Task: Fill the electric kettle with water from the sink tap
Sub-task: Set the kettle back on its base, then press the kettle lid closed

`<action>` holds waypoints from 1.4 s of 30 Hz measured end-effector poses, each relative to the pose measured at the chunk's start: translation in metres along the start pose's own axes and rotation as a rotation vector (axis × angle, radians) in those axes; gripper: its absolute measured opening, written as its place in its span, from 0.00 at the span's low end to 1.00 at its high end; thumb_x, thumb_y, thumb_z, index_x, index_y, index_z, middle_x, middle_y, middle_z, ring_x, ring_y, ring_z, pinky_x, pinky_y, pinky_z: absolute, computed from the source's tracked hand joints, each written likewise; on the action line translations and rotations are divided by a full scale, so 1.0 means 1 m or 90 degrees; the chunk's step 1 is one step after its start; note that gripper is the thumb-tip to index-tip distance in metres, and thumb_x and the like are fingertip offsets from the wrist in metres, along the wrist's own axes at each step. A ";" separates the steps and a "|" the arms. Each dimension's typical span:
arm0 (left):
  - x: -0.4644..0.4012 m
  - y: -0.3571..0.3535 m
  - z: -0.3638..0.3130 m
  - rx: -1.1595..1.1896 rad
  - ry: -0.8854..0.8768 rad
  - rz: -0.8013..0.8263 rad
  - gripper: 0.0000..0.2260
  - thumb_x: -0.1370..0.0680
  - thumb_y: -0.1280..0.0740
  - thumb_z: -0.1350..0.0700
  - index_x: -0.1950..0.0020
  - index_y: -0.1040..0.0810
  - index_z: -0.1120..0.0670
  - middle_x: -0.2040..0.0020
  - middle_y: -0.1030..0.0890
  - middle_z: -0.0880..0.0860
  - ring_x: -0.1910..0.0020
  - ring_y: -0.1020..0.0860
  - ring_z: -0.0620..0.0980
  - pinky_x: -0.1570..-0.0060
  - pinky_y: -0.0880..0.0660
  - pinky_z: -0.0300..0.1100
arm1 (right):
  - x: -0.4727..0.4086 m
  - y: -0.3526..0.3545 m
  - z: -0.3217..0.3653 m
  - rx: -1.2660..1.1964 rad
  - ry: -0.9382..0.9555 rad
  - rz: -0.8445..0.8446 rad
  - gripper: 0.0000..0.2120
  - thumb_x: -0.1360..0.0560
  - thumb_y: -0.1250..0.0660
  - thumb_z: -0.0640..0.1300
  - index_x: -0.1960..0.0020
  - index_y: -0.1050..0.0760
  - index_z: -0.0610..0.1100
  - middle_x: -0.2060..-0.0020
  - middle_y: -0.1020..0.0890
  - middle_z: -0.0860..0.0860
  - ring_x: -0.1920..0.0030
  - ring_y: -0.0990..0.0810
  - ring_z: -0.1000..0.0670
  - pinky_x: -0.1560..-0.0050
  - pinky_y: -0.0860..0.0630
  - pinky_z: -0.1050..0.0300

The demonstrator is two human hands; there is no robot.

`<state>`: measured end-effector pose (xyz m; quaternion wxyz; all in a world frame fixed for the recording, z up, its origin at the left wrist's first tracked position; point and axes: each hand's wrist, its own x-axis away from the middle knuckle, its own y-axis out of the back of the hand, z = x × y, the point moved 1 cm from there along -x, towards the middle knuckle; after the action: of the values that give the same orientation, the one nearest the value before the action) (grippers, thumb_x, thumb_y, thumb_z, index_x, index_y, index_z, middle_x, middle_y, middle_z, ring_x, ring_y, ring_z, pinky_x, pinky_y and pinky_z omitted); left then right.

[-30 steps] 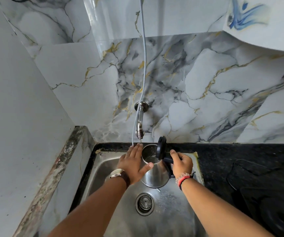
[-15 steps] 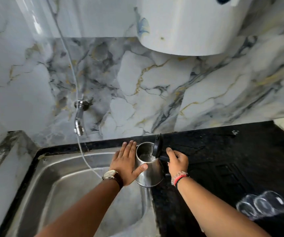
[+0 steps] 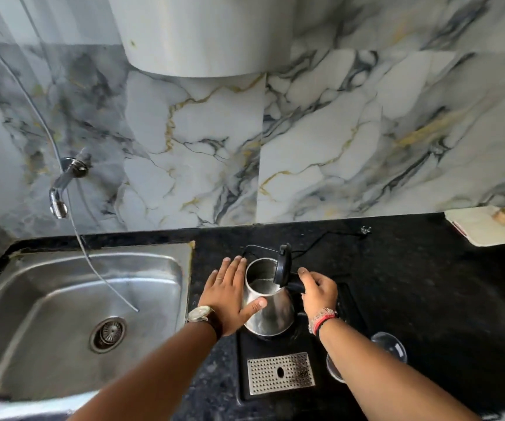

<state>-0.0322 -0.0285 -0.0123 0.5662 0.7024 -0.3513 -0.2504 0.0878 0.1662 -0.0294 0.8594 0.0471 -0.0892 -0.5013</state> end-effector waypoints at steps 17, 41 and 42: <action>0.005 -0.016 -0.036 -0.023 0.062 0.079 0.49 0.28 0.57 0.20 0.20 0.69 0.50 0.17 0.60 0.48 0.20 0.65 0.52 0.22 0.57 0.57 | -0.024 0.030 -0.023 -0.052 -0.075 0.134 0.33 0.29 0.30 0.56 0.53 0.26 0.21 0.63 0.25 0.42 0.59 0.26 0.43 0.61 0.28 0.51; -0.008 0.006 -0.061 -0.056 -0.023 0.076 0.47 0.28 0.36 0.52 0.19 0.66 0.50 0.16 0.55 0.50 0.19 0.58 0.52 0.22 0.52 0.56 | 0.034 0.019 0.036 0.738 0.315 0.285 0.38 0.23 0.40 0.49 0.14 0.47 0.52 0.15 0.38 0.57 0.15 0.45 0.43 0.18 0.48 0.35; -0.008 0.000 -0.063 -0.048 -0.002 0.061 0.48 0.29 0.36 0.54 0.20 0.68 0.49 0.16 0.55 0.51 0.19 0.58 0.52 0.22 0.51 0.55 | 0.035 0.018 0.035 0.749 0.311 0.289 0.40 0.23 0.39 0.48 0.14 0.50 0.52 0.14 0.41 0.57 0.14 0.48 0.43 0.18 0.50 0.34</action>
<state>0.0098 0.0170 0.0024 0.6033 0.6625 -0.3754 -0.2371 0.1130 0.1451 0.0120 0.7700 0.5994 -0.1582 -0.1510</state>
